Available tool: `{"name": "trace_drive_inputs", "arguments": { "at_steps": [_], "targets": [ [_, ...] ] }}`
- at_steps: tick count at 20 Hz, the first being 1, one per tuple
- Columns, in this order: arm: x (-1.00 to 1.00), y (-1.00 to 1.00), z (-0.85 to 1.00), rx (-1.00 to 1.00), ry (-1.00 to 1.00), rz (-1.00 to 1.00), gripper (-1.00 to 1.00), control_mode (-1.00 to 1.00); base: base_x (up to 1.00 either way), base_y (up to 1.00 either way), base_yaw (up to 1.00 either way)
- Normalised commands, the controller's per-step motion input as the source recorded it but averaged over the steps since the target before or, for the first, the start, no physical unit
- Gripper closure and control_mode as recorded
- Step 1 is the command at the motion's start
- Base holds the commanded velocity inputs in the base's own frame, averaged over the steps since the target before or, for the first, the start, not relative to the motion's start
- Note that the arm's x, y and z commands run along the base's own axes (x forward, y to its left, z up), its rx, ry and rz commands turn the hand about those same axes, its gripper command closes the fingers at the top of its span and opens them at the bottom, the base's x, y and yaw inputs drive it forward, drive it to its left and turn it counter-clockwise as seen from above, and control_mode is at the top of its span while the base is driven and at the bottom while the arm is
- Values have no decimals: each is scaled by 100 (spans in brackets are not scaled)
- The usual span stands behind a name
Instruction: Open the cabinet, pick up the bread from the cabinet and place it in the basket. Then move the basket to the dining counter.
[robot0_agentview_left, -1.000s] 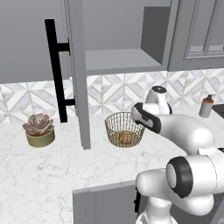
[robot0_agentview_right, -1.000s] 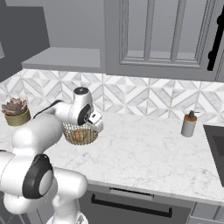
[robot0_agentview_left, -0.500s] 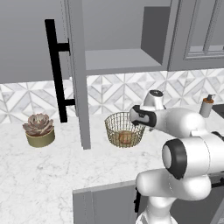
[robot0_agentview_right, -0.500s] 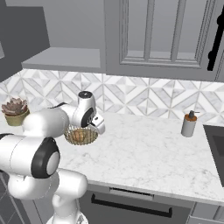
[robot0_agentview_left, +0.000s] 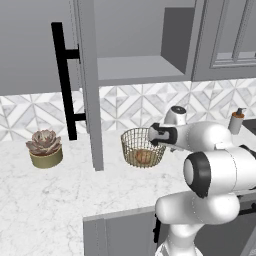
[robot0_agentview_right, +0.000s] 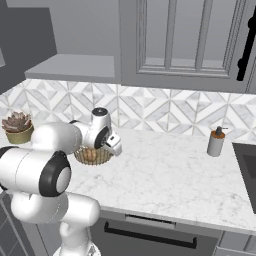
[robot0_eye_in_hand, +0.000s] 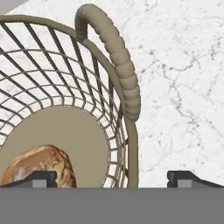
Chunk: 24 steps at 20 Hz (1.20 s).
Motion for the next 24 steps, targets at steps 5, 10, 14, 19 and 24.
{"name": "trace_drive_inputs", "arguments": {
  "at_steps": [5,10,14,19,24],
  "targets": [
    [0,0,-12,0,0,0,100,-100,0,0,0],
    [0,0,0,0,0,0,100,-100,0,0,0],
    [0,0,0,0,0,0,100,-100,0,0,0],
    [0,0,0,0,0,0,100,-100,0,0,0],
    [-8,0,0,0,0,0,100,-100,0,0,0]
  ]
}}
